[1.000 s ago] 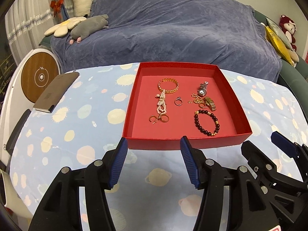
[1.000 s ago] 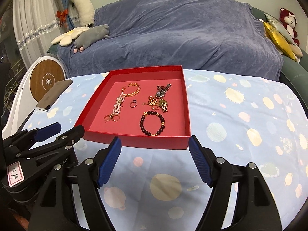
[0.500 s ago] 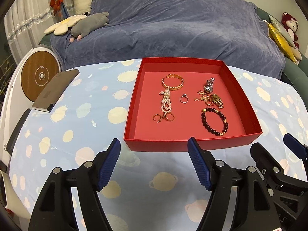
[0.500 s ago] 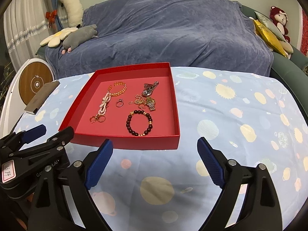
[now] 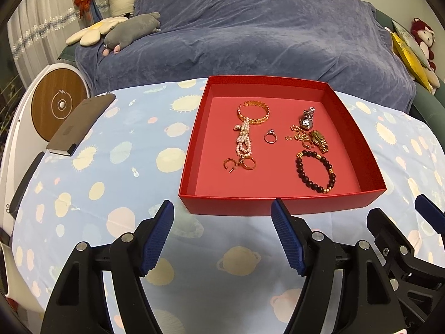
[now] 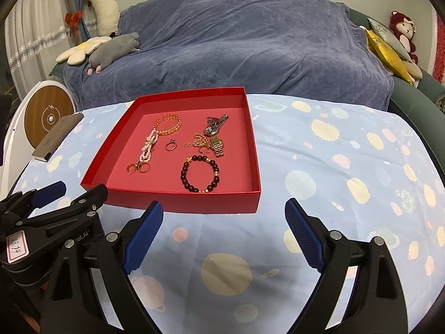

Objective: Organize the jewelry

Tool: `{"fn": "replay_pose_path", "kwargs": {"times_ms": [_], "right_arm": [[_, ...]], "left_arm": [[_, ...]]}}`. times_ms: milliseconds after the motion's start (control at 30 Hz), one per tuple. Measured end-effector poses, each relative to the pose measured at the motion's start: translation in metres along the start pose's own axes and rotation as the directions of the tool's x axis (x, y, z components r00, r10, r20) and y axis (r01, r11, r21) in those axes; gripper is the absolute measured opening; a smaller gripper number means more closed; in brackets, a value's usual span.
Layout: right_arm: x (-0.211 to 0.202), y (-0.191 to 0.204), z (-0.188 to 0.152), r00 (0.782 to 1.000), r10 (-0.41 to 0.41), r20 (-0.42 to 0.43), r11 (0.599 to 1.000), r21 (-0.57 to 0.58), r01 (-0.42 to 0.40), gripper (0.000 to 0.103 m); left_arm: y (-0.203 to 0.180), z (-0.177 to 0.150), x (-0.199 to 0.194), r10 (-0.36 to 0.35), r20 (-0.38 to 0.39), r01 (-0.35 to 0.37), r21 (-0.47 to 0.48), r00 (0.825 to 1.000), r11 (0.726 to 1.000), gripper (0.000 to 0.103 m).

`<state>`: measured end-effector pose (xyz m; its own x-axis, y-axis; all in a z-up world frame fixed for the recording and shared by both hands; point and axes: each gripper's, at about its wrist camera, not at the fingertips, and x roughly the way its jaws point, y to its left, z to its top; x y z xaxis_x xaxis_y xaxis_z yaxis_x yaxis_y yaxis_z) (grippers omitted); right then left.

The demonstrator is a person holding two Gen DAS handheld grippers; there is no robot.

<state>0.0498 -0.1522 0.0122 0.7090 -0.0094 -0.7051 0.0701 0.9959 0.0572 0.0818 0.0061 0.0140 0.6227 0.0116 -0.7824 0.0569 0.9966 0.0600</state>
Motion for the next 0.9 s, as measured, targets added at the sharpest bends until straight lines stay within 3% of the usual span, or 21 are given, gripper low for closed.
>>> {"fn": "replay_pose_path", "kwargs": {"times_ms": [900], "right_arm": [[-0.0009,0.0008,0.0007,1.000,-0.001,-0.001,1.000,0.000,0.001,0.087]], "left_arm": [[-0.0015,-0.0009,-0.0016,0.013,0.003,-0.013,0.007,1.000,1.000,0.069]]}}
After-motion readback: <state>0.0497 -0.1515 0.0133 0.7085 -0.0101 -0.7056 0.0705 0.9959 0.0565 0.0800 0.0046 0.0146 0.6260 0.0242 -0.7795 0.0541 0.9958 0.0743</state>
